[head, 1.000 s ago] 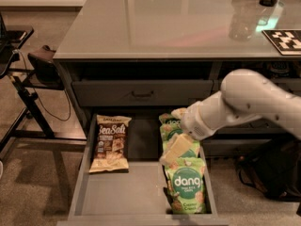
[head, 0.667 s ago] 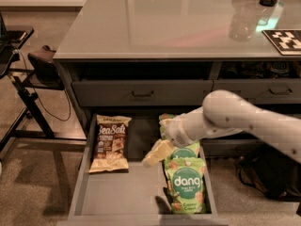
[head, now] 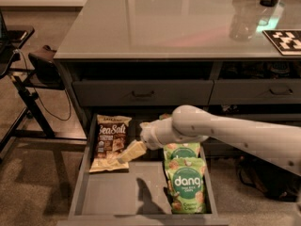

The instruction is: Pick brown chip bag from middle drawer and place on counter

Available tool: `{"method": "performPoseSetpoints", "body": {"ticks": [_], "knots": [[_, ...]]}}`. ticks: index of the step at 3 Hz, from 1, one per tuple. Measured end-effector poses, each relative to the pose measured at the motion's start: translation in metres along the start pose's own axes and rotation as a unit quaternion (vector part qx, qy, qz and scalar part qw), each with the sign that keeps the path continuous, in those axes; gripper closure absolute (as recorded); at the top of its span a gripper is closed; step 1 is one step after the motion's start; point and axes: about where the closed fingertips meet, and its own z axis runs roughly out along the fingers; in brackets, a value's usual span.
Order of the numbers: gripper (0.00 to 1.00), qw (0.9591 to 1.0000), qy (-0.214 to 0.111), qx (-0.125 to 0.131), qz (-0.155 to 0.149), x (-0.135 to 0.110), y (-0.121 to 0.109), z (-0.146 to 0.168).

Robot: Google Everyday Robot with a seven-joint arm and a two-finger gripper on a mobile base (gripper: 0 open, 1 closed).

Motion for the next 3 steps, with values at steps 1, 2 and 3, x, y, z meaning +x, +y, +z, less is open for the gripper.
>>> {"method": "performPoseSetpoints", "body": {"ticks": [1, 2, 3], "knots": [[0.00, 0.9997, 0.017, -0.006, -0.015, -0.007, -0.019, 0.056], [0.00, 0.9985, 0.038, -0.030, -0.023, 0.002, -0.032, 0.104], [0.00, 0.9985, 0.038, -0.033, -0.022, 0.001, -0.033, 0.110]]}}
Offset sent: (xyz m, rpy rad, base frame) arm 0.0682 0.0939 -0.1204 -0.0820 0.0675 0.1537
